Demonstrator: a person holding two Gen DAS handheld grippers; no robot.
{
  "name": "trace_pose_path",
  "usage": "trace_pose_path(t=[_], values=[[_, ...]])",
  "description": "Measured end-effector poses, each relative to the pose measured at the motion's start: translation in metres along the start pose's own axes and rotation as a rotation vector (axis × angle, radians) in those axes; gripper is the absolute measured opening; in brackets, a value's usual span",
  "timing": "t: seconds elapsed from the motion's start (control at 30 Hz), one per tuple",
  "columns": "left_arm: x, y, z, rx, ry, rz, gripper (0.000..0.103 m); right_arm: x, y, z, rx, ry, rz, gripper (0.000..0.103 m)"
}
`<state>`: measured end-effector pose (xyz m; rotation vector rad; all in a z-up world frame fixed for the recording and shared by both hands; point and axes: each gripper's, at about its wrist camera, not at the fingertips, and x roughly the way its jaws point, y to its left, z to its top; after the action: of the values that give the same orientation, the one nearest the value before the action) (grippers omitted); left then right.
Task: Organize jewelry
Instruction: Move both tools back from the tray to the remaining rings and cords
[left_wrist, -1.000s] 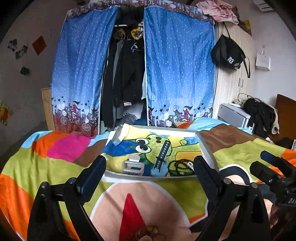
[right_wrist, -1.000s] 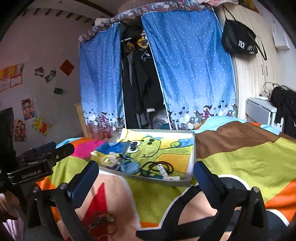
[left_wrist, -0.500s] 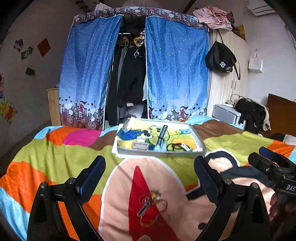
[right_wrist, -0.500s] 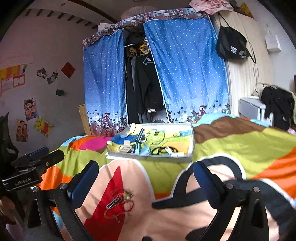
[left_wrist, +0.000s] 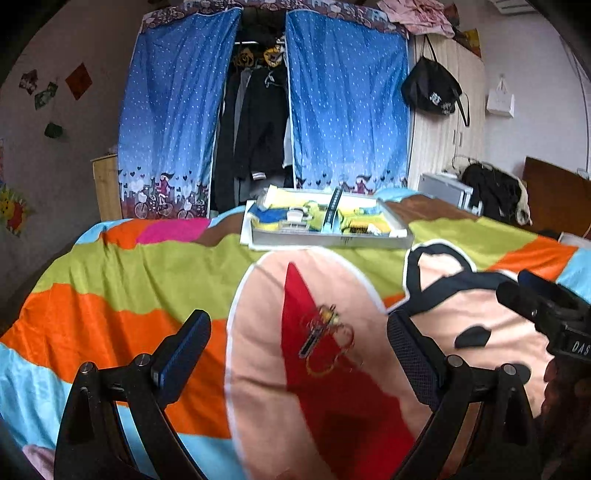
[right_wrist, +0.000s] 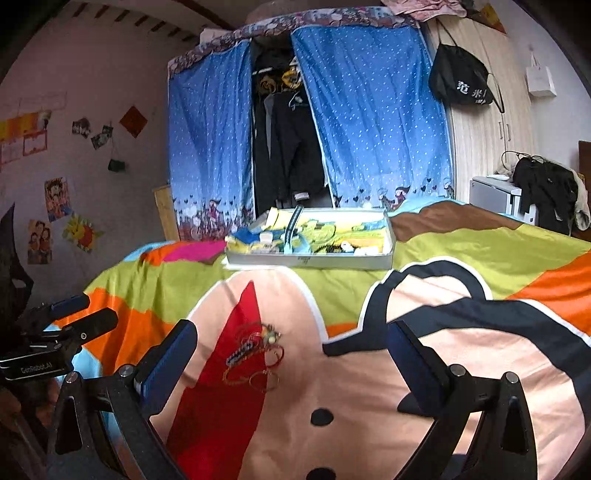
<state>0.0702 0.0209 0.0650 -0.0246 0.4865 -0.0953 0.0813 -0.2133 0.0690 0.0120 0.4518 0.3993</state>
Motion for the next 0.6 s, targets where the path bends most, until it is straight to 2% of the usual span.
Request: trace_pose_path(t=[0.1,0.33,0.6], values=[[0.003,0.003,-0.014,0.008,0.031,-0.013,0.094,0.006,0.005,-0.011,-0.016,0.037,-0.004,0.103],[0.027,0.016,-0.039,-0.034,0.175,-0.084,0.094,0.027,0.006,-0.036,-0.01,0.145,-0.003,0.103],[0.049,0.029,-0.048,-0.107,0.294,-0.11,0.093,0.048,0.003,-0.062,0.009,0.246,-0.015,0.103]])
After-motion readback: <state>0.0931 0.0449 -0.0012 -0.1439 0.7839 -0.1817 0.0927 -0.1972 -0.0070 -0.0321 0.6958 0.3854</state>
